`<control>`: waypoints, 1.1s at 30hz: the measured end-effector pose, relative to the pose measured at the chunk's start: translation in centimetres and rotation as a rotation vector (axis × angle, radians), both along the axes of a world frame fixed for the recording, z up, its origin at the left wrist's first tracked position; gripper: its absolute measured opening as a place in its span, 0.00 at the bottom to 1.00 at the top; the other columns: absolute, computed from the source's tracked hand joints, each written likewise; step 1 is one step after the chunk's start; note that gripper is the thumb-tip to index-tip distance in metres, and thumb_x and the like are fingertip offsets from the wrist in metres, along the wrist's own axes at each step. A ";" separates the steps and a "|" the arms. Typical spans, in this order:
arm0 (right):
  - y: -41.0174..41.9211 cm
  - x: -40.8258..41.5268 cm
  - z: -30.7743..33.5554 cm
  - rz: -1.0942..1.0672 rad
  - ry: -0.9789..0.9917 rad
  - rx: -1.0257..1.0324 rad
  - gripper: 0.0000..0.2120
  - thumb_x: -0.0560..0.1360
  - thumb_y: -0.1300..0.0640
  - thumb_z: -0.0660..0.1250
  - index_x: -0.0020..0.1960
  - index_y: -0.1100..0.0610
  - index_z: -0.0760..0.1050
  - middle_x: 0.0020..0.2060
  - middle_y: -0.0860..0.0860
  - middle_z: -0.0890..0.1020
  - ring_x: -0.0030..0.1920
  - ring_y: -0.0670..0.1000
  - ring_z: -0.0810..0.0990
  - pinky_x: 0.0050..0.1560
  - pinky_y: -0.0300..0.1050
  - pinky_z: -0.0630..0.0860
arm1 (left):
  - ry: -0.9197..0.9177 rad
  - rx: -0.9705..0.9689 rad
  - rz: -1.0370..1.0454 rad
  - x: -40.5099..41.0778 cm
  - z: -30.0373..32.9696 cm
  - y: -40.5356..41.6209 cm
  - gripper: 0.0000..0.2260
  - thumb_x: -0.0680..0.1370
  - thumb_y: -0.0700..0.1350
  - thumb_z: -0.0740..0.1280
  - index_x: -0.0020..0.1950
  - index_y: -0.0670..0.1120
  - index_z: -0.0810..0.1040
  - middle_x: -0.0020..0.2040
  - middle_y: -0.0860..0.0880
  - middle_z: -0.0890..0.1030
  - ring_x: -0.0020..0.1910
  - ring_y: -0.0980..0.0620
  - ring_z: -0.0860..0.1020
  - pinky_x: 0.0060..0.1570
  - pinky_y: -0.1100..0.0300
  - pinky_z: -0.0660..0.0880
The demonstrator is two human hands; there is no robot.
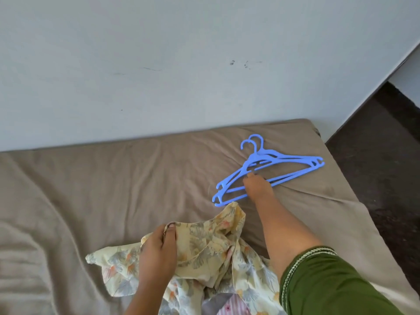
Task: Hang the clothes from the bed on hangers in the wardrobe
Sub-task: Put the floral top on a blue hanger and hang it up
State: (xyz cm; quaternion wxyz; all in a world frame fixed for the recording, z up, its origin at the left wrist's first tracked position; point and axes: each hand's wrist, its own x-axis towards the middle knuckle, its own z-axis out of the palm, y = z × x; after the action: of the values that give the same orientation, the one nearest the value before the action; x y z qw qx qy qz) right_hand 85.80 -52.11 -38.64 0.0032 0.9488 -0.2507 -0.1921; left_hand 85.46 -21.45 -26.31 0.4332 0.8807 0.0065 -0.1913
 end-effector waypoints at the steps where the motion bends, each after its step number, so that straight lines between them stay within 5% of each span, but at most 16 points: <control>1: 0.3 -0.6 -0.4 0.013 -0.023 -0.013 0.14 0.79 0.63 0.59 0.64 0.60 0.73 0.65 0.56 0.68 0.62 0.58 0.73 0.56 0.55 0.75 | 0.003 0.013 0.002 -0.2 0.1 0.0 0.15 0.82 0.49 0.57 0.39 0.45 0.76 0.32 0.48 0.77 0.36 0.50 0.75 0.36 0.56 0.69; 4: 0.5 -2.3 0.0 -0.017 -0.144 -0.013 0.14 0.78 0.62 0.63 0.63 0.58 0.71 0.62 0.55 0.68 0.58 0.57 0.73 0.50 0.51 0.75 | 0.007 0.008 -0.016 -0.7 0.6 -0.3 0.16 0.82 0.49 0.58 0.37 0.43 0.74 0.30 0.47 0.75 0.34 0.49 0.74 0.34 0.55 0.68; 7: 0.5 -2.2 0.4 0.085 -0.298 -0.092 0.22 0.64 0.66 0.75 0.56 0.58 0.73 0.50 0.55 0.74 0.47 0.56 0.77 0.38 0.47 0.75 | -0.004 -0.002 -0.025 -0.7 0.3 -0.3 0.16 0.81 0.49 0.58 0.37 0.42 0.73 0.31 0.45 0.76 0.35 0.47 0.76 0.38 0.53 0.71; 9: 1.1 -1.5 0.1 0.232 -0.255 -0.135 0.22 0.65 0.65 0.75 0.57 0.59 0.75 0.54 0.56 0.75 0.52 0.57 0.77 0.44 0.49 0.77 | -0.009 -0.014 -0.017 -1.0 0.1 -0.2 0.17 0.81 0.49 0.58 0.37 0.43 0.73 0.31 0.46 0.76 0.35 0.47 0.75 0.38 0.53 0.70; 11: 1.6 -0.9 -0.4 0.339 -0.102 -0.129 0.17 0.76 0.63 0.63 0.65 0.59 0.71 0.65 0.56 0.70 0.67 0.58 0.68 0.61 0.53 0.71 | -0.007 -0.025 -0.011 -1.2 0.1 -0.2 0.16 0.81 0.49 0.58 0.36 0.44 0.72 0.31 0.47 0.75 0.35 0.47 0.75 0.38 0.53 0.69; 15: 2.3 -0.8 -0.2 0.395 0.041 -0.208 0.14 0.80 0.60 0.57 0.64 0.59 0.71 0.62 0.55 0.75 0.68 0.57 0.66 0.70 0.55 0.62 | -0.029 -0.049 -0.016 -1.5 0.9 0.0 0.17 0.81 0.48 0.58 0.35 0.44 0.71 0.28 0.49 0.72 0.33 0.48 0.72 0.36 0.53 0.68; 25: 1.8 -2.9 14.5 0.300 -0.124 -0.249 0.17 0.76 0.67 0.60 0.64 0.60 0.69 0.61 0.57 0.72 0.62 0.60 0.71 0.62 0.54 0.68 | -0.023 -0.004 -0.147 -2.2 6.2 1.2 0.13 0.81 0.48 0.60 0.40 0.43 0.74 0.28 0.50 0.72 0.30 0.50 0.71 0.35 0.55 0.69; 28: 3.6 -4.5 20.7 0.090 -0.375 -0.045 0.18 0.76 0.67 0.60 0.65 0.60 0.69 0.59 0.59 0.71 0.56 0.62 0.75 0.48 0.54 0.72 | -0.028 -0.064 -0.155 -3.4 10.5 1.0 0.17 0.82 0.53 0.59 0.40 0.43 0.74 0.30 0.48 0.75 0.35 0.47 0.74 0.41 0.53 0.72; 33: 13.1 -8.4 33.0 -0.082 -1.040 0.328 0.05 0.79 0.67 0.59 0.52 0.65 0.72 0.45 0.63 0.77 0.44 0.63 0.78 0.40 0.46 0.68 | -0.120 0.064 -0.307 -4.3 19.8 3.7 0.14 0.83 0.52 0.57 0.45 0.45 0.74 0.42 0.42 0.81 0.47 0.41 0.79 0.46 0.54 0.71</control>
State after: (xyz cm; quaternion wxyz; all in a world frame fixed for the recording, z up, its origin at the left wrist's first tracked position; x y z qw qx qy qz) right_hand 77.40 -39.03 -5.61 -0.2767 0.8963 -0.2226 0.2656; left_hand 81.17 -17.71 -6.47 0.3702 0.8946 -0.1479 -0.2018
